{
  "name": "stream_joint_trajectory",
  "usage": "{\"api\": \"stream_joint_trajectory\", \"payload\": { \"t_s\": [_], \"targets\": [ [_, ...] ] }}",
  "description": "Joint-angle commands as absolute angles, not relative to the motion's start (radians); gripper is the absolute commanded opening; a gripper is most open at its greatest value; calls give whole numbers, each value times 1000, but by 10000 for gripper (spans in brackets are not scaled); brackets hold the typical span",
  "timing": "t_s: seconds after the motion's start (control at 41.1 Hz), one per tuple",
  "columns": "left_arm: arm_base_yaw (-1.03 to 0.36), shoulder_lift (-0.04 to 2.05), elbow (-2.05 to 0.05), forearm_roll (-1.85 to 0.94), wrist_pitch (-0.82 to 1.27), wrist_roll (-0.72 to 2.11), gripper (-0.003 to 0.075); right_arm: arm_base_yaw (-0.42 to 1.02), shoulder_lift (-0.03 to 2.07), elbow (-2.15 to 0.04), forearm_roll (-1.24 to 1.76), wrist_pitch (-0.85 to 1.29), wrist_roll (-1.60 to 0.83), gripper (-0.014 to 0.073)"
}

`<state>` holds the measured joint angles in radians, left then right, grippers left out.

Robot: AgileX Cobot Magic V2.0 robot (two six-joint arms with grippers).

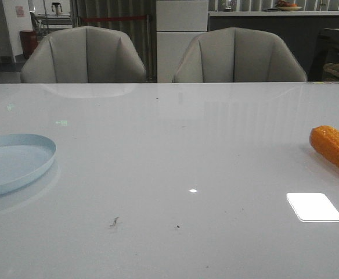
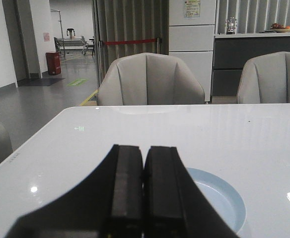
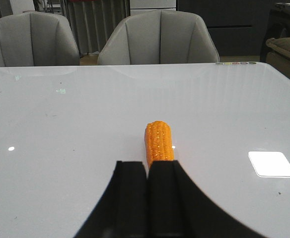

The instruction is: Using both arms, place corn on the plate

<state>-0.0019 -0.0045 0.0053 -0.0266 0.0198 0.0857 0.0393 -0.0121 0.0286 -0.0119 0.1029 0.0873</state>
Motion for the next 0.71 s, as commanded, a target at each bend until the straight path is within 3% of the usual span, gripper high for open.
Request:
{"api": "stream_joint_trajectory", "payload": {
  "t_s": [0.0,0.681],
  "targets": [
    [-9,-21,44,-28,-73,74,96,39,-34,7,-21,20,85,64],
    [-9,-21,44,-32,-111,74,96,39,-34,7,-21,18,85,64]
  ]
}}
